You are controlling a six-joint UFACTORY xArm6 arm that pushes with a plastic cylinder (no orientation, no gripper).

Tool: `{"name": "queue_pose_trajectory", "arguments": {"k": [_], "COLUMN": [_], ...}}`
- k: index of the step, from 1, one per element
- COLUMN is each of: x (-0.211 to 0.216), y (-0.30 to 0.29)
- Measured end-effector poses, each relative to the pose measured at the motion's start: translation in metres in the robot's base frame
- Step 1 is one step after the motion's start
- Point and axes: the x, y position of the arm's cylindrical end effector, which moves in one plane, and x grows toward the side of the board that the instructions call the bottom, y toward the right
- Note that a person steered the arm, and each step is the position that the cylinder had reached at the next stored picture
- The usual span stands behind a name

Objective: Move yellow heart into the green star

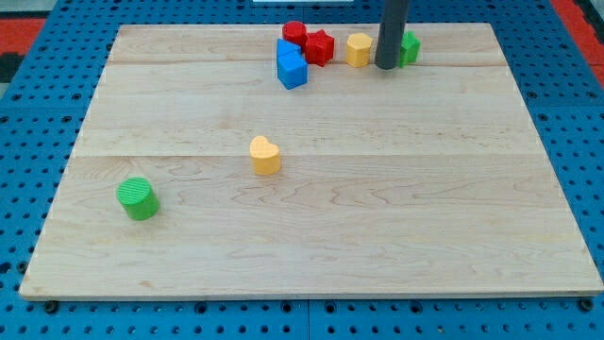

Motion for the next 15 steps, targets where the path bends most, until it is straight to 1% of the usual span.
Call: {"name": "queue_pose_trajectory", "arguments": {"k": [1,2,4,5,6,7,8,9,10,12,13,14,15], "x": [-0.009,-0.028,-0.025,0.009,0.129,0.204,0.182,0.164,0.182,0.142,0.073,0.070,0.080], "y": [-0.063,-0.082,0.008,-0.028,-0.054,-0.123,-0.214,-0.169,-0.134,-0.014,-0.011,-0.004,-0.035]}}
